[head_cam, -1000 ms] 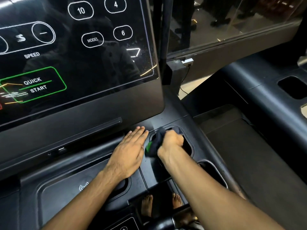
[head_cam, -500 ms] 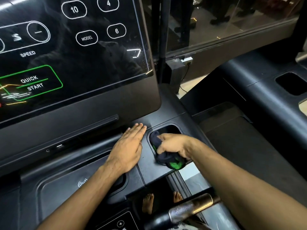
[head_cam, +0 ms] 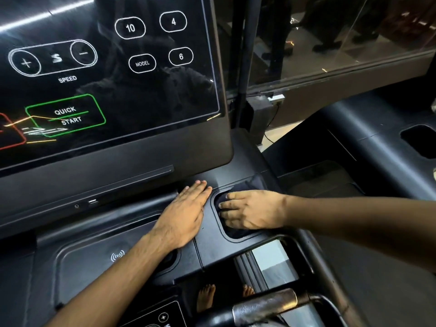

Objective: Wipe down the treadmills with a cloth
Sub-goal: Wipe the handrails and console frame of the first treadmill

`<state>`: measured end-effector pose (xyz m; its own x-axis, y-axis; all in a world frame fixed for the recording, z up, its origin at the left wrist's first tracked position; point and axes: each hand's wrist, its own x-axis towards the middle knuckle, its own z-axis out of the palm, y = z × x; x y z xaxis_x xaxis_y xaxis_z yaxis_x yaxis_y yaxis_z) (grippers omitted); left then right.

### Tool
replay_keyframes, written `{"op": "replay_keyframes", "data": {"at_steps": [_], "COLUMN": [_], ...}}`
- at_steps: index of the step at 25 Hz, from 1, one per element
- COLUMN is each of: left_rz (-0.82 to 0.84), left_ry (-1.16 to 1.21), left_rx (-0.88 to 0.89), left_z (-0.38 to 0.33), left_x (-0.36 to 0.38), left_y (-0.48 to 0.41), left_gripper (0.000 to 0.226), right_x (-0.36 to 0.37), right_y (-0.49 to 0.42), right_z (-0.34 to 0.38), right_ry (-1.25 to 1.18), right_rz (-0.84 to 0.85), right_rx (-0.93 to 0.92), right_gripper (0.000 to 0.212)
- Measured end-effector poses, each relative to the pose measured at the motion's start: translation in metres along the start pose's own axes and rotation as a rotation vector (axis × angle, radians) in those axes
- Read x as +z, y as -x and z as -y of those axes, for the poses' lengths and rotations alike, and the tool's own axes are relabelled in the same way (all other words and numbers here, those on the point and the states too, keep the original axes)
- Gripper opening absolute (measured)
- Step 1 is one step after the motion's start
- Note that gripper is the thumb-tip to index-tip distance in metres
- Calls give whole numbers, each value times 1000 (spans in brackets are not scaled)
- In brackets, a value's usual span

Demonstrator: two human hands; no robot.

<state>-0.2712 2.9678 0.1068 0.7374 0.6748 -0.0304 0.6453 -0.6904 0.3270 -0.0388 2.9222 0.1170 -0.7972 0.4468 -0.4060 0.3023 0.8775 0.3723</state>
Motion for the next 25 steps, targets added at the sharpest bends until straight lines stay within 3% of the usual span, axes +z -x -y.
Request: {"op": "replay_keyframes", "data": {"at_steps": [2,6,11,16,18,20,22,25], "left_rz": [7,-3,15,42,47,44,44,39], "left_ry": [-4,-12,5,-18,-20,-24,-20,-4], "left_rx": [-2,-3,-13,-13,-17,-13,-2,47], "left_z": [0,3,0,-2,-1,1,2,6], "left_x": [0,1,0,-3,-2,-2,-3,-9], "left_y": [0,0,3,1,2,4,3,1], "left_gripper": [57,57,57,57,58,58,58,58], "right_x": [10,10,-15,-41,-43,-49,-53,-51], "right_y": [-9,-32,-51,-79,-82,-75,-59,-41], "right_z": [-1,18,17,1,-7,-16,-20,-7], "right_ry": [57,-58,-315,-626,-810,-1014,-1276,-2062], "right_rz": [144,477,647,812,881,864,741,246], "right_rx": [-25,162,441,571,555,600,791,1307], "right_gripper": [51,61,51,49,35,20,11,27]}}
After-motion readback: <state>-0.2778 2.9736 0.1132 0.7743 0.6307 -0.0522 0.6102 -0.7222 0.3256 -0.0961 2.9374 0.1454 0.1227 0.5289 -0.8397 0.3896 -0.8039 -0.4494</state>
